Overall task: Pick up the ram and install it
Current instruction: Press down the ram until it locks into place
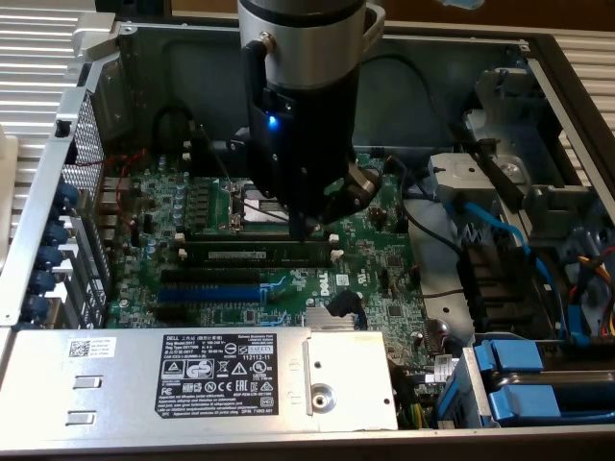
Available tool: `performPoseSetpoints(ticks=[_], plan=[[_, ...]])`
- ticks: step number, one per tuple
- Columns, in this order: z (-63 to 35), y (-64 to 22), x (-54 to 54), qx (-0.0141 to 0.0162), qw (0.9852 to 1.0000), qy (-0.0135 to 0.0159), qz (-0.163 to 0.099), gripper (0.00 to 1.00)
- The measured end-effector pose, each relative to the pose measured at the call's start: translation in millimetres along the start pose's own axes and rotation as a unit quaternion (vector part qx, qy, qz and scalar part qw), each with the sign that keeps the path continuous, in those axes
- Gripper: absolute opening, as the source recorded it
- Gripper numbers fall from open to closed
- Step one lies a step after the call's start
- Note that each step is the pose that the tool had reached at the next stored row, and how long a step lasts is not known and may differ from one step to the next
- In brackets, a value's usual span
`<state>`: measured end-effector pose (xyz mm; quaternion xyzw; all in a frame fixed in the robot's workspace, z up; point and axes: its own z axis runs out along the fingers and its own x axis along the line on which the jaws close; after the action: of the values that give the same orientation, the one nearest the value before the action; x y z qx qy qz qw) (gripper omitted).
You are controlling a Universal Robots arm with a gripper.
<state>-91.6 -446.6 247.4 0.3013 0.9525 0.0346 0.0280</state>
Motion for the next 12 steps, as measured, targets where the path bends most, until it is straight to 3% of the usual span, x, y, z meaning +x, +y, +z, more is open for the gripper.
performPoseSetpoints(ticks=[12], plan=[[6.0, 0.9, 0.1, 0.0001, 1.0, 0.0, 0.0, 0.11]])
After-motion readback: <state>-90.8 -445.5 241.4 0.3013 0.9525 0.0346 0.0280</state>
